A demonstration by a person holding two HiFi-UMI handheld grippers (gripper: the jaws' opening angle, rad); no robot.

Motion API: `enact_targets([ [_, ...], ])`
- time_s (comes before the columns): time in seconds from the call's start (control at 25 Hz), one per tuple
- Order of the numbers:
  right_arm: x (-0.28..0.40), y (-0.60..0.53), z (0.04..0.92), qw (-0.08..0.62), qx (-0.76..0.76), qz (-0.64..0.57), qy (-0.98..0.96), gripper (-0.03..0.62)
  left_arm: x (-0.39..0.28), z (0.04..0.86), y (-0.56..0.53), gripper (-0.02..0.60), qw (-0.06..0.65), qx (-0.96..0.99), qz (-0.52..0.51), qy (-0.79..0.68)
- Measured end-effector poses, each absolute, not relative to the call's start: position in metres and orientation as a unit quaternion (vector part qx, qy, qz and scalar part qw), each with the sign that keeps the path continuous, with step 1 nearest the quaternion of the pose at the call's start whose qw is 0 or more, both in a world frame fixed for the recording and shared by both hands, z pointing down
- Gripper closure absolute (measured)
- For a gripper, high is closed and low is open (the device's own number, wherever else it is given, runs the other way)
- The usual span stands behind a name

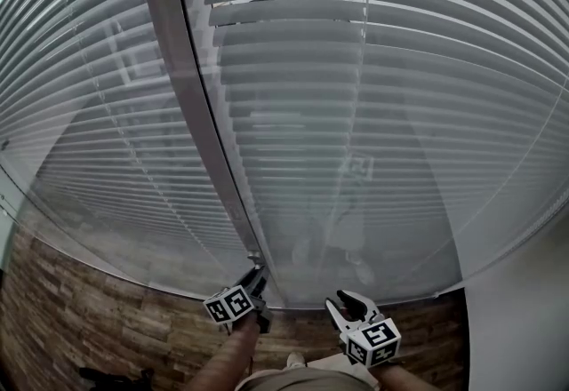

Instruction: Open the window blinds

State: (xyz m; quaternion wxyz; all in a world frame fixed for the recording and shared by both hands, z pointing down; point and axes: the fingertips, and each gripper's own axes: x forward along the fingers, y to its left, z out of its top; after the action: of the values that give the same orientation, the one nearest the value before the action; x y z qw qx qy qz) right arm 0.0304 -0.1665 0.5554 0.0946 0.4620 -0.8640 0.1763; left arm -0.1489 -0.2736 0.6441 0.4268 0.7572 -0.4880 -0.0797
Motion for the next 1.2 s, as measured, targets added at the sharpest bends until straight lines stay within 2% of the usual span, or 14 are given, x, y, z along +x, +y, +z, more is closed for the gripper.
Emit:
enact_targets([
  [0.72,0.0278,-0.1656,0.5549,0.097,0.459,0.174,-0.866,0.473,-0.1488,0.6436,-0.2746,0.446,0.497,0.737,-0.211,-0.406],
  [0.84,0.0299,-0.1658,0.5555,0.096,0.461,0.173,-0.865,0.473,-0.1462,0.6431,-0.2738,0.445,0.466,0.759,-0.171,-0.421],
  [1.0,0.0316,-0.1655,0.5547,0.096,0.462,0.171,-0.865,0.473,-0.1460,0.6467,-0.2721,0.374,0.413,0.783,-0.093,-0.456],
  [1.2,0.0325,-0.1640,0.5556,0.098,0.461,0.171,-0.865,0.473,-0.1535,0.6470,-0.2694,0.354,0.314,0.802,0.018,-0.508],
])
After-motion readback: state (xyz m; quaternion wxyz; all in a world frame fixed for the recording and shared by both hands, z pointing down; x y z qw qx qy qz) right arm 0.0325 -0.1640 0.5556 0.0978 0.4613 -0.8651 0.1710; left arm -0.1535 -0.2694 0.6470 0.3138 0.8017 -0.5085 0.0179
